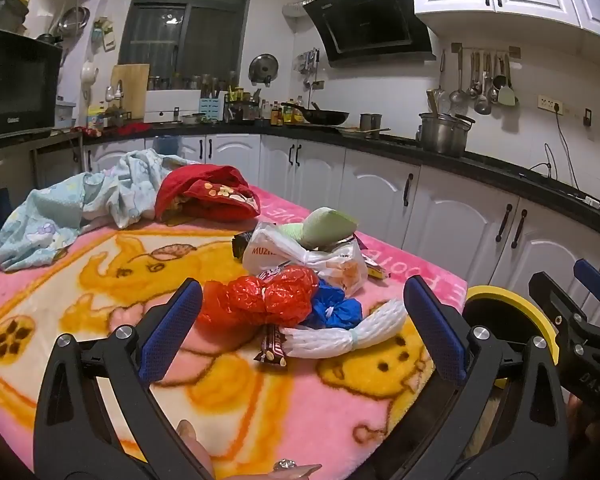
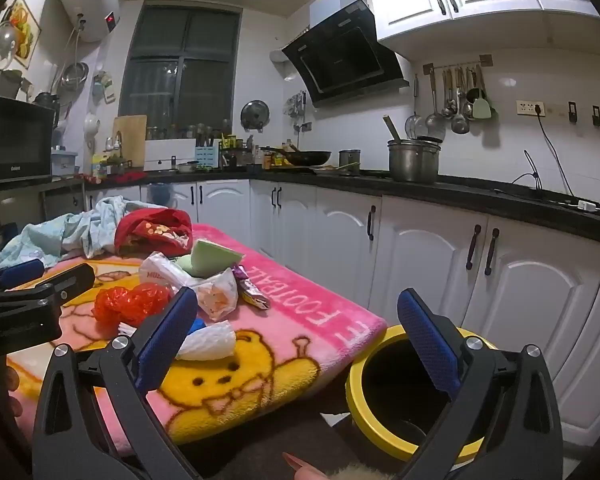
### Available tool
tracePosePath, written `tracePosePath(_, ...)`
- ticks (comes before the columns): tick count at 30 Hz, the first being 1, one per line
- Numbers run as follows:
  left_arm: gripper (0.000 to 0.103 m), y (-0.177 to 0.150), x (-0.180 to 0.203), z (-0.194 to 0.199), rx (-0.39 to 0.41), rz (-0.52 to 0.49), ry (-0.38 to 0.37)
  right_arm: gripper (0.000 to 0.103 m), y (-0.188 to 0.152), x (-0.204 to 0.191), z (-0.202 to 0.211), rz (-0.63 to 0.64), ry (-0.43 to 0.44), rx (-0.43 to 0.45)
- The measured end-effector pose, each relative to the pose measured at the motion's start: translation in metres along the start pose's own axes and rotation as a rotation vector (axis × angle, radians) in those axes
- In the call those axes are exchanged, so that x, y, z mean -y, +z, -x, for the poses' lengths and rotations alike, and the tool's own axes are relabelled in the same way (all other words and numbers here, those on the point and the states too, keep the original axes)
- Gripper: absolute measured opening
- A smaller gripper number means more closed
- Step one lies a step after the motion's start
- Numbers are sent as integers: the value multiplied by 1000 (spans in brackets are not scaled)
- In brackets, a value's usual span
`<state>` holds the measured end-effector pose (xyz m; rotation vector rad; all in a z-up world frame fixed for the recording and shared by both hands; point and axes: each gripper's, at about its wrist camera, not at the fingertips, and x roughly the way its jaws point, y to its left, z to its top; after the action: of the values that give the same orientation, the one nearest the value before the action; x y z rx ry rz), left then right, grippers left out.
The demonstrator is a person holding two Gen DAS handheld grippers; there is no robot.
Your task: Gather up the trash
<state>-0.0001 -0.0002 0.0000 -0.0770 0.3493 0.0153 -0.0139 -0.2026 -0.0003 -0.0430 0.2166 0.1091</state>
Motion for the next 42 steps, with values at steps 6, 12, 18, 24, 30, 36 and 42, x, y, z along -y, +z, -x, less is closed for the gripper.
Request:
tracePosePath(6,93,0,0,1,5,2,-1,97,0,0,0,-3,0,6)
tracePosePath(12,93,0,0,0,1,3,-3,97,0,1,0,-6,-2,0)
tracePosePath(18,93,0,0,0,3,2,-3,97,0,1,0,-5,-1,0)
tracePosePath(24,93,0,0,0,4,2,-3,97,-1,1,-1,-5,-2,-1)
tracePosePath(30,93,0,0,0,3,3,-3,97,-1,1,-2,-4,-2,-2)
tracePosePath(36,93,0,0,0,3,1,-4,97,-1,1,-2,-4,-2,-4)
tracePosePath(42,93,0,0,0,5,2,-3,97,-1,1,-1,-4,-2,-3)
